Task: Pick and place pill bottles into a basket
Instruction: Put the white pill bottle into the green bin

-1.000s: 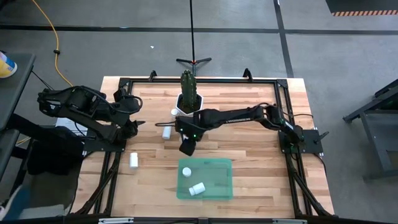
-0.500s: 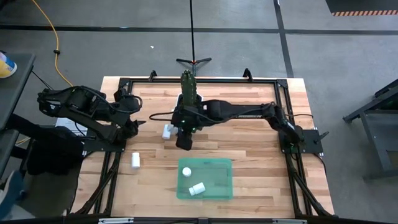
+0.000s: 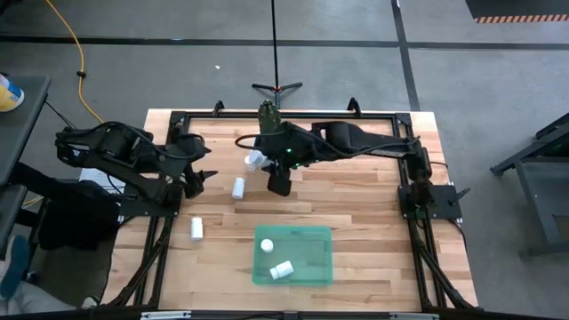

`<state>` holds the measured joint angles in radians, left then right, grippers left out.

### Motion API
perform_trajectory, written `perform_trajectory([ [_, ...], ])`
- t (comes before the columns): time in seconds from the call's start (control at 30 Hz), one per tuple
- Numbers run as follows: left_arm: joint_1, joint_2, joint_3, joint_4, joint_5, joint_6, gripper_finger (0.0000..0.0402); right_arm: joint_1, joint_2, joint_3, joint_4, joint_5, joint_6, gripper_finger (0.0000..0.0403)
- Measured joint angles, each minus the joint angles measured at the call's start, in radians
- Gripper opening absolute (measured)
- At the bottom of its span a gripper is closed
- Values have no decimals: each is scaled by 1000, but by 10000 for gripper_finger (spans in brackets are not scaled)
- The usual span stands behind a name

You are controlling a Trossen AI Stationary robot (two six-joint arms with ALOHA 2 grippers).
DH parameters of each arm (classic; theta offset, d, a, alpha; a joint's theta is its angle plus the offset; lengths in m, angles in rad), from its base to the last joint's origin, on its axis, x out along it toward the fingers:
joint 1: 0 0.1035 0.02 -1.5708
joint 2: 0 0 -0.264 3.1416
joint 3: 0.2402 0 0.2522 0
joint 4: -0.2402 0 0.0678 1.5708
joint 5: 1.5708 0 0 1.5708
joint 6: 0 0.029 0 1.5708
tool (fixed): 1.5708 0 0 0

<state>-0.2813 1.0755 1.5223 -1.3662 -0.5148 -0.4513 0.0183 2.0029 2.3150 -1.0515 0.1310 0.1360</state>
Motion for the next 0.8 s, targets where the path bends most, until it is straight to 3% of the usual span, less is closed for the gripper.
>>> perform_trajectory([
  [0.33,0,72,0,250,-24,161,337,1,-40,0,-10,9,-32,151],
  [0.5,0,100,0,397,13,238,337,6,-44,0,-3,-35,-48,151],
  [0.8,0,108,0,571,40,265,337,29,-44,0,23,-40,-101,151],
])
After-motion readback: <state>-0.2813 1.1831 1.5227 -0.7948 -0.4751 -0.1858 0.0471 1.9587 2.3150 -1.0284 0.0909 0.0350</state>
